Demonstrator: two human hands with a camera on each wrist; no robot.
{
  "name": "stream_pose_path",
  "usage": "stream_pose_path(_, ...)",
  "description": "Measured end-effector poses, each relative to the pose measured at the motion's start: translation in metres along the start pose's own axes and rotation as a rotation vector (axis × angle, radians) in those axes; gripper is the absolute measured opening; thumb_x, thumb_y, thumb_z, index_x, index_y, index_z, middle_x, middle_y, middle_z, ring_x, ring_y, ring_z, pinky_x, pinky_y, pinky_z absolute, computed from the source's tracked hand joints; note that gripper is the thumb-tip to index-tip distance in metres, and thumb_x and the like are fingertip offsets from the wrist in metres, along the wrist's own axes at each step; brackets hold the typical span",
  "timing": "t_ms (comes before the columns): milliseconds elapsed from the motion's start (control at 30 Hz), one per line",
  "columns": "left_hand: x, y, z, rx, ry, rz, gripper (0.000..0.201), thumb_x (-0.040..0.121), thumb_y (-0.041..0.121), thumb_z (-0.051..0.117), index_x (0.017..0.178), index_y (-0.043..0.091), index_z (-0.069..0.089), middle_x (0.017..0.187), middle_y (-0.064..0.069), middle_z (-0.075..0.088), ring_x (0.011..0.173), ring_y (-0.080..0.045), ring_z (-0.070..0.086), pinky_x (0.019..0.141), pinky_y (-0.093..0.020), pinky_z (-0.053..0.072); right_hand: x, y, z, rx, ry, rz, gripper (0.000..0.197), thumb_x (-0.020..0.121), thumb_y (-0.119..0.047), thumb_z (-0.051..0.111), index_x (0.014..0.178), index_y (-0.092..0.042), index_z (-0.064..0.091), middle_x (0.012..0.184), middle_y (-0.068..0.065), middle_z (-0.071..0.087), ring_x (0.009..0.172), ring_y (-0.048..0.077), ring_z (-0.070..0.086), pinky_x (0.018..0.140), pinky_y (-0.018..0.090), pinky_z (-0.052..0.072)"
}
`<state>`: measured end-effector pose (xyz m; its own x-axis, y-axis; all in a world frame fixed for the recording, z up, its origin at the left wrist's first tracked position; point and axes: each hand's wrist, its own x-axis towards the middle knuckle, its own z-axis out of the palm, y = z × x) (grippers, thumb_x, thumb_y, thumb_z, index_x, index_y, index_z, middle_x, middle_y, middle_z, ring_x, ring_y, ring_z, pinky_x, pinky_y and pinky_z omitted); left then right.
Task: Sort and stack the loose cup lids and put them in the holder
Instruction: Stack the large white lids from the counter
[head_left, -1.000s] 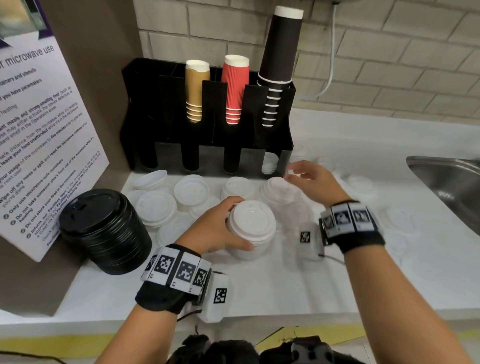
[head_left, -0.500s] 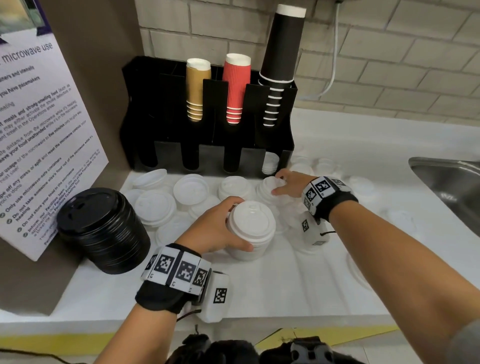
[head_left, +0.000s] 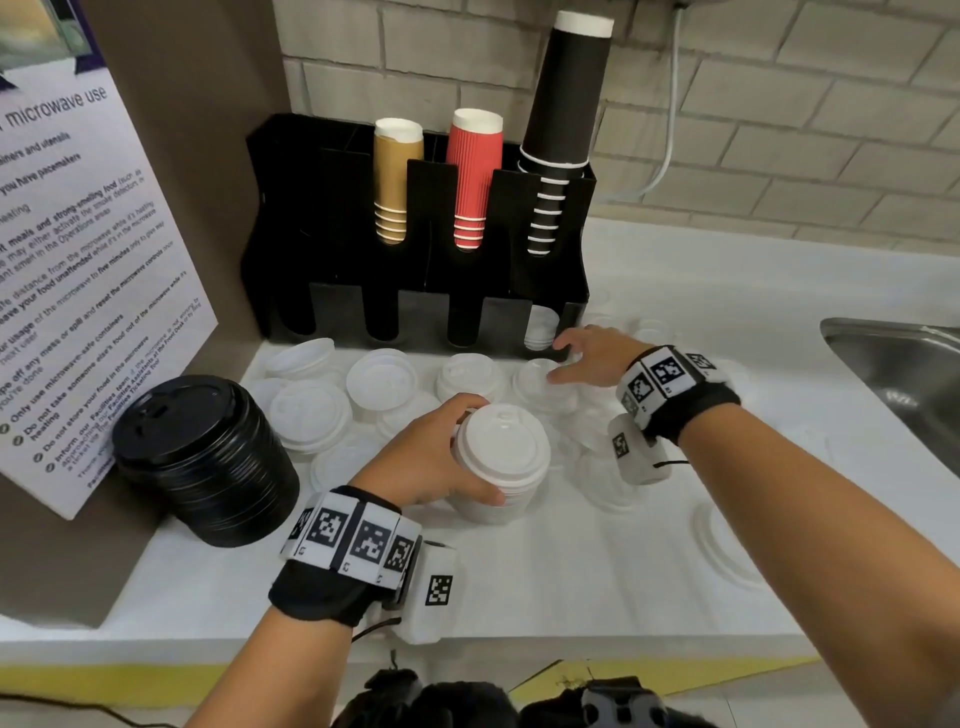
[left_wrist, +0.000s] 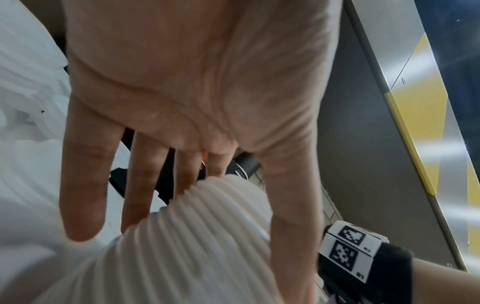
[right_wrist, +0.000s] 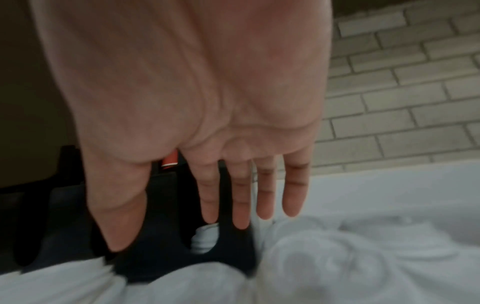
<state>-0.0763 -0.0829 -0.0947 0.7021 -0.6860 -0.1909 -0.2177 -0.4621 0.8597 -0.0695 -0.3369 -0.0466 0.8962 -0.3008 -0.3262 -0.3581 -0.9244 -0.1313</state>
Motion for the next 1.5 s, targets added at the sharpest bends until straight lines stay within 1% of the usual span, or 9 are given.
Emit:
stream_pose_path(233,-0.001,-0.002,0.002,-0.031,0.016,0.012,0.086,0.056,0.022,0.093,0.124,0.041,0.044,0.111,0.027,0.054,0.104,0.004,0.050,0.088,-0.021,0.041,0.018,-0.023,0.026,-0.219,-0.079,-0.082,0.077,0.085,-0.053,0.060,0.149,-0.038,0.019,0.141,0.014,0.043,0.124,0.033,0.048,0.098,0.037,0.038)
stream_pose_path(467,-0.002,-0.003,0.003,-0.035,0.016,0.008,0.088,0.056,0.021,0.093,0.127,0.040,0.043,0.112,0.027,0.053,0.109,-0.003,0.051,0.094,-0.025,0.041,0.025,-0.027,0.023,-0.226,-0.107,-0.022,0.058,0.090,-0.042,0.055,0.140,-0.032,0.028,0.138,0.019,0.033,0.107,0.034,0.052,0.081,0.036,0.036)
stream_pose_path(667,-0.002,-0.005,0.003,-0.032,0.013,0.009,0.087,0.058,0.022,0.092,0.125,0.043,0.041,0.112,0.029,0.051,0.110,-0.003,0.050,0.096,-0.026,0.040,-0.011,-0.013,-0.017,0.290,0.070,-0.114,0.047,0.088,-0.041,0.054,0.128,-0.038,0.030,0.123,0.015,0.043,0.103,0.034,0.051,0.092,0.041,0.044)
stream_pose_path(800,-0.002,-0.005,0.002,-0.012,0.015,0.012,0.088,0.057,0.024,0.092,0.125,0.044,0.041,0.113,0.029,0.051,0.113,-0.006,0.050,0.098,-0.027,0.041,-0.063,-0.014,-0.008,0.712,0.154,-0.254,0.036,0.080,-0.040,0.056,0.112,-0.041,0.040,0.095,0.009,0.057,0.080,0.010,0.054,0.071,0.023,0.044)
stream_pose_path(900,-0.002,-0.004,0.002,-0.001,0.015,0.014,0.088,0.057,0.025,0.092,0.127,0.043,0.041,0.114,0.027,0.052,0.113,-0.007,0.052,0.100,-0.030,0.044,-0.090,-0.019,0.021,0.870,0.177,-0.281,0.030,0.077,-0.039,0.055,0.105,-0.045,0.048,0.096,-0.005,0.055,0.076,-0.006,0.052,0.069,0.013,0.040)
stream_pose_path(1133,-0.002,-0.001,0.004,-0.018,0.027,0.045,0.089,0.057,0.024,0.092,0.130,0.041,0.043,0.113,0.024,0.057,0.105,0.004,0.053,0.079,-0.013,0.042,-0.106,-0.035,0.075,0.840,0.400,-0.285,0.036,0.076,-0.024,0.077,0.108,-0.033,0.063,0.113,-0.009,0.061,0.094,0.004,0.053,0.075,0.014,0.038)
stream_pose_path(1267,-0.002,-0.002,0.005,-0.047,0.038,0.043,0.089,0.058,0.022,0.091,0.130,0.042,0.042,0.115,0.023,0.059,0.108,0.002,0.055,0.079,-0.012,0.044,-0.106,-0.041,0.080,0.759,0.451,-0.322,0.041,0.070,-0.023,0.080,0.107,-0.034,0.065,0.114,-0.013,0.060,0.104,0.000,0.050,0.079,0.005,0.033)
stream_pose_path(1400,-0.003,-0.003,0.006,-0.074,0.026,0.023,0.117,0.059,0.022,0.092,0.150,0.032,0.019,0.128,0.023,0.047,0.115,-0.001,0.046,0.087,-0.014,0.038,-0.109,-0.044,0.078,0.667,0.443,-0.352,0.046,0.067,-0.023,0.081,0.110,-0.031,0.067,0.117,-0.010,0.057,0.114,0.010,0.047,0.090,0.017,0.036)
stream_pose_path(1500,-0.002,-0.004,0.006,-0.080,0.015,0.025,0.122,0.060,0.022,0.091,0.153,0.030,0.013,0.119,0.033,0.048,0.111,0.003,0.048,0.086,-0.011,0.037,-0.110,-0.048,0.077,0.614,0.425,-0.362,0.050,0.067,-0.023,0.082,0.113,-0.032,0.066,0.123,-0.006,0.052,0.119,0.012,0.041,0.098,0.016,0.030)
